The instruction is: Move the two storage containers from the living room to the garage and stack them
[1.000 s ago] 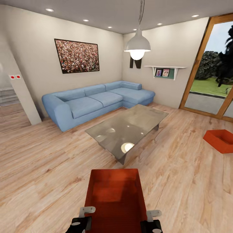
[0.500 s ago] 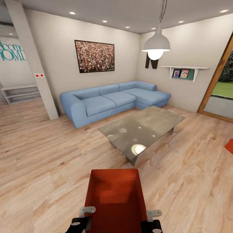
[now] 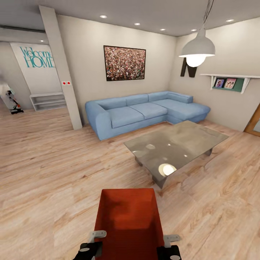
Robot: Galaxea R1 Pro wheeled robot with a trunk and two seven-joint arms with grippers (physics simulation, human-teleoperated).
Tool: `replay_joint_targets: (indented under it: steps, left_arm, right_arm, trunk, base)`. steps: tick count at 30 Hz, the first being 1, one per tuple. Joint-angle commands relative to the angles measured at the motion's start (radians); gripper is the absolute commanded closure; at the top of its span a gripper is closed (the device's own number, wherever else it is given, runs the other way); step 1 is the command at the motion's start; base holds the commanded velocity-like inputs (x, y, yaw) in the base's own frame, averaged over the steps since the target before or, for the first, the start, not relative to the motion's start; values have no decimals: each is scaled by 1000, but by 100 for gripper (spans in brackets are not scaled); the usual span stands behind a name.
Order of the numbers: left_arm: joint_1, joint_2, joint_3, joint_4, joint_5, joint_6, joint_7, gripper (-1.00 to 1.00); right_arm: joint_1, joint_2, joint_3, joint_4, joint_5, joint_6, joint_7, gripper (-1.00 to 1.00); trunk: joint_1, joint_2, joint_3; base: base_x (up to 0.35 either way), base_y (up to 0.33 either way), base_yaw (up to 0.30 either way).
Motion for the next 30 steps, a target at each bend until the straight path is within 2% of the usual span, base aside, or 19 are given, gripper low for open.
replay_joint_targets:
  steps: [1,30]
  left_arm:
    - [0,-1,-6,-2,5,5,5,100]
    - [0,0,-6,-2,5,6,5,100]
  right_arm:
    - [-1,-1,3,2,-8,-4,-5,100]
    - [-1,-1,3,2,-8,-4,-5,100]
  trunk:
    - [0,-1,-1]
    - [0,-1,-1]
  base:
    - [0,0,281]
    - [0,0,281]
